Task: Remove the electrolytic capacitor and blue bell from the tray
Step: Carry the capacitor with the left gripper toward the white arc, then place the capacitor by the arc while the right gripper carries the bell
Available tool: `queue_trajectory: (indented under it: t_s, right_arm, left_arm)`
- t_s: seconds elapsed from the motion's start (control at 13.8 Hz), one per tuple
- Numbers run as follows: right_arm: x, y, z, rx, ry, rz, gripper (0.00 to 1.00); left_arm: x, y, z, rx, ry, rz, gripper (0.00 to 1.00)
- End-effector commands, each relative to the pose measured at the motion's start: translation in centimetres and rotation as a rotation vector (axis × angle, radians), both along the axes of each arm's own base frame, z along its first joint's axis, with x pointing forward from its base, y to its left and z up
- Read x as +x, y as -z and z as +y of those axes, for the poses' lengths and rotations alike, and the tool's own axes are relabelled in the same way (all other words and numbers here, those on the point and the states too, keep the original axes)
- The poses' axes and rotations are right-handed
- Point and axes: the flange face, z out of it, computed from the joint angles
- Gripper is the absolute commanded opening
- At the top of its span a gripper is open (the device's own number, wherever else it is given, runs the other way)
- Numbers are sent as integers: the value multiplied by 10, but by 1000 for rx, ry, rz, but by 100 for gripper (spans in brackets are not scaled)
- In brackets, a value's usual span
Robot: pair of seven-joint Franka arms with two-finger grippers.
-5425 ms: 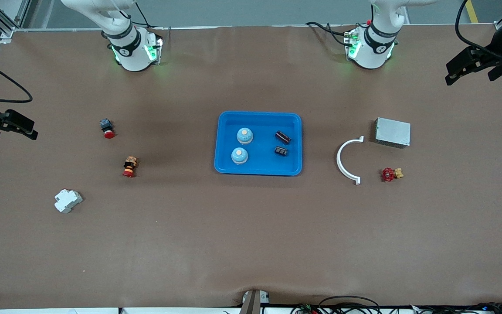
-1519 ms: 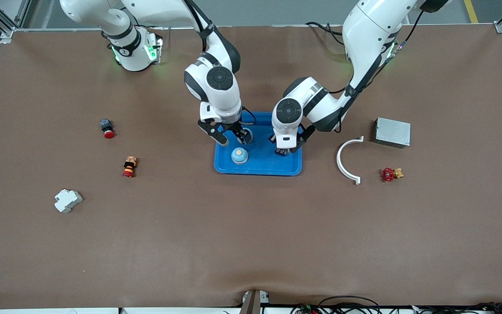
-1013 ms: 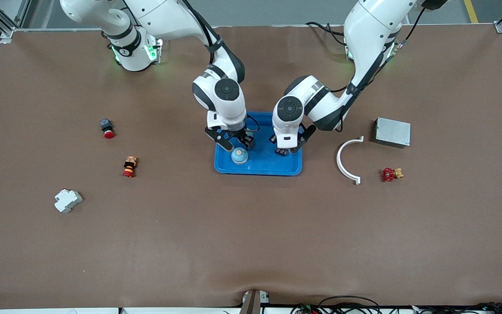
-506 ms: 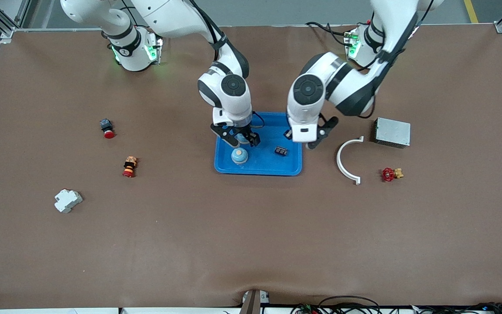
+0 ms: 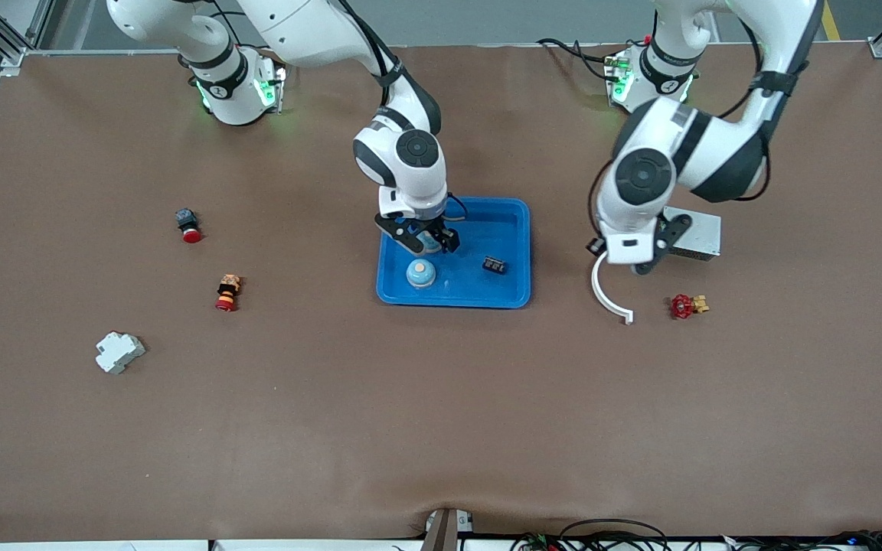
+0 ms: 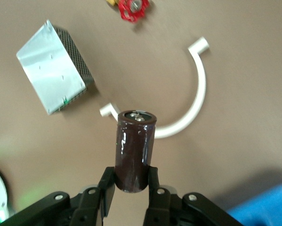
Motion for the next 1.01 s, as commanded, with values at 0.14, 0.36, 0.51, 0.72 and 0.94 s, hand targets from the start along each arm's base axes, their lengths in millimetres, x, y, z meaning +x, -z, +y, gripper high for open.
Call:
queue_trajectory:
  t_s: [0.14,0.36,0.51,0.72,0.94]
  right_arm:
    - [2,2,4,-11,5,-15,0]
    - [12,-15,7,9,12,-22,0]
    - [24,-39,6,-5,13,-12,0]
    - [55,-88,-8,-57,-36,42,0]
    - [96,-148,-67,-67,-136,75,0]
  left_arm:
    - [2,48,52,-2,-11,-45,0]
    - [22,75,77,-59,-40,-106,0]
    - [25,92,84,-61,-13,-129,0]
    - [26,109,91,-83,-37,-122,0]
    - [26,113,90,-84,-46,-118,50]
